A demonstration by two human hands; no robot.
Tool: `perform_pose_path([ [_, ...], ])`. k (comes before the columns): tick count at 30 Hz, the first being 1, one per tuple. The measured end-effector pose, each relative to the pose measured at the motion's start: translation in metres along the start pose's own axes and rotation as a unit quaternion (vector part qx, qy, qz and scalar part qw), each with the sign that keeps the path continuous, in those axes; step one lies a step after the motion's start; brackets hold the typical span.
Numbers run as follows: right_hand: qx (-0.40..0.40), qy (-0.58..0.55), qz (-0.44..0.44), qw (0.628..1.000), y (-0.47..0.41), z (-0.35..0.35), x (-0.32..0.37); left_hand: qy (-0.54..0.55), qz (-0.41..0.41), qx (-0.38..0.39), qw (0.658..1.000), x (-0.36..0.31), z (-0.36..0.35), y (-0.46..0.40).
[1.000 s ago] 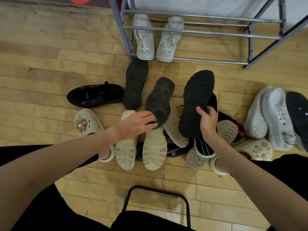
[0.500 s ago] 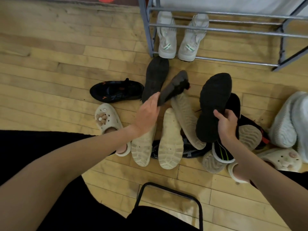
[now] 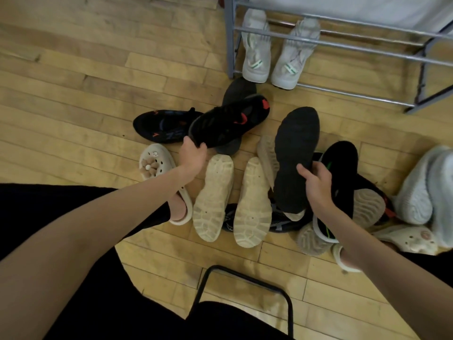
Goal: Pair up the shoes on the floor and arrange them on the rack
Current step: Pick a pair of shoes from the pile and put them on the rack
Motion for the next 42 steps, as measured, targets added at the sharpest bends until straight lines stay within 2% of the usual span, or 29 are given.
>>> perform_pose_path([
  [6,-0.006,0.018,-0.007,1.0,-0.003,-0.011,0.004,0.032,0.086,-0.012,0.996,0.011,0.02,-0.027],
  [9,-0.003,0.03,-0.004,1.0,-0.007,-0.026,0.01,-0.024,0.115,-0.039,0.992,0.014,0.038,-0.048],
  [12,-0.006,0.043,-0.003,0.999,-0.011,-0.042,0.015,-0.082,0.141,-0.007,0.987,0.019,0.044,-0.07],
  [13,-0.008,0.044,-0.003,0.999,-0.013,-0.048,0.015,-0.096,0.13,0.0,0.987,0.017,0.047,-0.08],
  [15,-0.007,0.041,-0.01,0.999,-0.014,-0.059,0.015,-0.166,0.056,0.014,0.984,0.005,0.051,-0.089],
  [17,-0.006,0.039,-0.018,0.999,-0.015,-0.067,0.012,-0.24,0.015,0.04,0.97,-0.001,0.047,-0.096],
  [19,-0.003,0.039,-0.02,0.999,-0.015,-0.073,0.011,-0.278,-0.007,0.056,0.959,-0.008,0.043,-0.096],
  [21,-0.001,0.041,-0.02,0.999,-0.015,-0.074,0.009,-0.28,0.013,0.051,0.959,-0.006,0.039,-0.096],
  [23,-0.005,0.051,-0.017,0.999,-0.016,-0.073,0.008,-0.238,0.05,0.046,0.969,0.002,0.042,-0.103],
  [26,-0.006,0.07,-0.009,0.998,-0.019,-0.07,0.009,-0.014,0.122,0.031,0.992,0.013,0.046,-0.125],
  [28,-0.005,0.078,-0.006,0.997,-0.02,-0.067,0.011,0.136,0.166,-0.049,0.975,0.012,0.056,-0.132],
  [29,-0.005,0.081,-0.005,0.997,-0.02,-0.065,0.012,0.162,0.145,-0.091,0.972,0.006,0.062,-0.134],
  [31,-0.009,0.085,0.003,0.996,-0.02,-0.062,0.015,0.147,0.021,-0.161,0.976,-0.033,0.077,-0.122],
  [33,-0.022,0.087,0.019,0.996,-0.018,-0.057,0.02,0.069,-0.131,-0.205,0.967,-0.07,0.086,-0.103],
  [35,-0.045,0.085,0.035,0.995,-0.015,-0.048,0.026,-0.035,-0.284,-0.221,0.932,-0.096,0.082,-0.084],
  [37,-0.065,0.066,0.041,0.995,-0.013,-0.037,0.032,-0.146,-0.441,-0.202,0.862,-0.11,0.066,-0.061],
  [39,-0.08,0.039,0.041,0.995,-0.013,-0.027,0.036,-0.23,-0.583,-0.192,0.755,-0.114,0.05,-0.032],
  [42,-0.107,0.009,0.037,0.994,-0.014,-0.01,0.04,-0.265,-0.705,-0.212,0.623,-0.108,0.036,0.002],
])
Point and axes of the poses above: each hand's wrist, its own y-axis away from the middle knuckle, its own z-axis out of the back of the hand, x = y × z, the point moved 7 cm from there along -y, towards the middle knuckle, and after that the axes turned 4 degrees about -x, right-handed, at the moved point
